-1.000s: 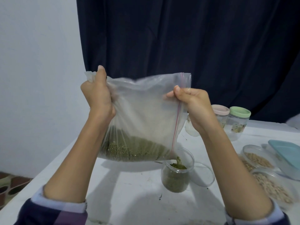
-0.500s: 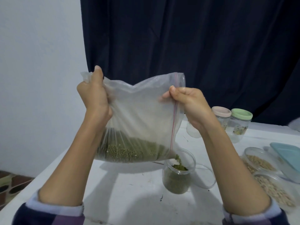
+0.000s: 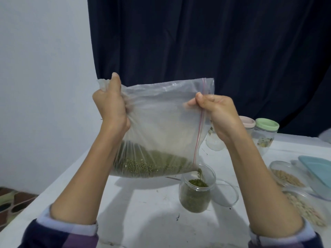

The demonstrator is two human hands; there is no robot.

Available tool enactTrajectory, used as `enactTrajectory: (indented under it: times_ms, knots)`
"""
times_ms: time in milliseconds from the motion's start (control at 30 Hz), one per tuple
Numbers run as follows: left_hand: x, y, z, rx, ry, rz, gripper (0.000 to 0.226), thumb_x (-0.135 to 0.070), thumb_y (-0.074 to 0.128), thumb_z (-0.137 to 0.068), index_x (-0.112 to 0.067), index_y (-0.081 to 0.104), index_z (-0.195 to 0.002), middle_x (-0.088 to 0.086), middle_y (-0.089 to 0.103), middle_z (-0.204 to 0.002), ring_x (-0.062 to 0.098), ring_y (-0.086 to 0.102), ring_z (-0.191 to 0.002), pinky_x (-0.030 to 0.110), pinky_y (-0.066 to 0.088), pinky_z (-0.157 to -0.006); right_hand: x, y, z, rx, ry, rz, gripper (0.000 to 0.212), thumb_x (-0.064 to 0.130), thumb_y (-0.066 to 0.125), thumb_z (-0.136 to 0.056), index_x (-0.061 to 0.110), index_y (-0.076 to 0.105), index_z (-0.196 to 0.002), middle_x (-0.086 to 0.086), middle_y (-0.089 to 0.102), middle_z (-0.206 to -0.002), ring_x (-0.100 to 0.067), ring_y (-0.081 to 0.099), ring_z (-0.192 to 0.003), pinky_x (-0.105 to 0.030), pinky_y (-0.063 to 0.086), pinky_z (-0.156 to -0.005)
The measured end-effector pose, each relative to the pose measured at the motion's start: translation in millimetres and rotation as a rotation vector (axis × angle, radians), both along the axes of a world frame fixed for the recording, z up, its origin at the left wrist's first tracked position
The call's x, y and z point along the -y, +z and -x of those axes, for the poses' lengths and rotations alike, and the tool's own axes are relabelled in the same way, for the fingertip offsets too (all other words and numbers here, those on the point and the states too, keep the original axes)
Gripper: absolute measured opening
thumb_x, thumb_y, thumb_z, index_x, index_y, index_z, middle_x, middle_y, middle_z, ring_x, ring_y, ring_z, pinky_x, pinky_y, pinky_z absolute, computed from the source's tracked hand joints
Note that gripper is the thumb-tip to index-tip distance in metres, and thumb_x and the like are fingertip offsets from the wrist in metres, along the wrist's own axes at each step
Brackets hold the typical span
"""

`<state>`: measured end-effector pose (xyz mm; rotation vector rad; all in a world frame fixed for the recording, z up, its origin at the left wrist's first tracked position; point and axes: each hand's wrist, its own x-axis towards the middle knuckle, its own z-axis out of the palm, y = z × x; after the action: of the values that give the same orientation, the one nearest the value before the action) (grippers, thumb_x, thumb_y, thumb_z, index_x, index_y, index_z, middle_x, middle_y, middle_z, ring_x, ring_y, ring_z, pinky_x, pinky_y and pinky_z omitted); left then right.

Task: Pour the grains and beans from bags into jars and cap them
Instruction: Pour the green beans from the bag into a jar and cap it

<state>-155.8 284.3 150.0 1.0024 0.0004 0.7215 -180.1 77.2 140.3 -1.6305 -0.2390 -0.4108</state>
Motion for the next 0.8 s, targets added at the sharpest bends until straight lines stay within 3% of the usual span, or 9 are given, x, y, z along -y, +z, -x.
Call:
enactTrajectory:
  times_ms: [133,200,400,800]
  knots:
    - [3,-1,-2,-0.016,0.002,-0.007,0.049,-0.021,0.059,-0.089,-0.023,0.020,-0.060,-0.010,0.020,-0.053,0.008,0.020,-0.051,0.024,0.024,-0.049,4,-6,6,0.008,0.025,-0.007,0.024,0.019,0.058,-0.093,0.008,0.071,-0.076,0.000,0.074,-0.075,-0.007,0.070,-0.082,-0.011,0.049,-0.077]
    - [3,-2,-2,-0.013,-0.007,-0.008,0.049,-0.021,0.059,-0.089,-0.023,0.020,-0.061,-0.009,0.020,-0.055,0.008,0.020,-0.052,0.026,0.024,-0.050,7,-8,7,0.010,0.028,-0.025,0.023,0.019,0.058,-0.093,0.008,0.072,-0.077,-0.002,0.075,-0.077,-0.009,0.070,-0.084,-0.009,0.047,-0.077]
    - [2,5,1,0.020,-0.004,-0.024,0.047,-0.022,0.059,-0.089,-0.023,0.021,-0.062,-0.009,0.022,-0.056,0.009,0.022,-0.055,0.026,0.028,-0.054,0,-11,12,0.044,0.019,-0.124,0.026,0.016,0.057,-0.094,0.007,0.070,-0.073,-0.003,0.073,-0.068,-0.011,0.070,-0.073,-0.019,0.052,-0.084]
    - [-6,8,12,0.019,0.025,0.005,0.047,-0.023,0.059,-0.090,-0.023,0.024,-0.058,-0.014,0.024,-0.047,0.008,0.025,-0.052,0.024,0.029,-0.051,-11,-10,9,0.039,0.059,-0.142,0.025,0.016,0.058,-0.093,0.009,0.071,-0.073,-0.004,0.074,-0.072,-0.014,0.070,-0.077,-0.032,0.049,-0.096]
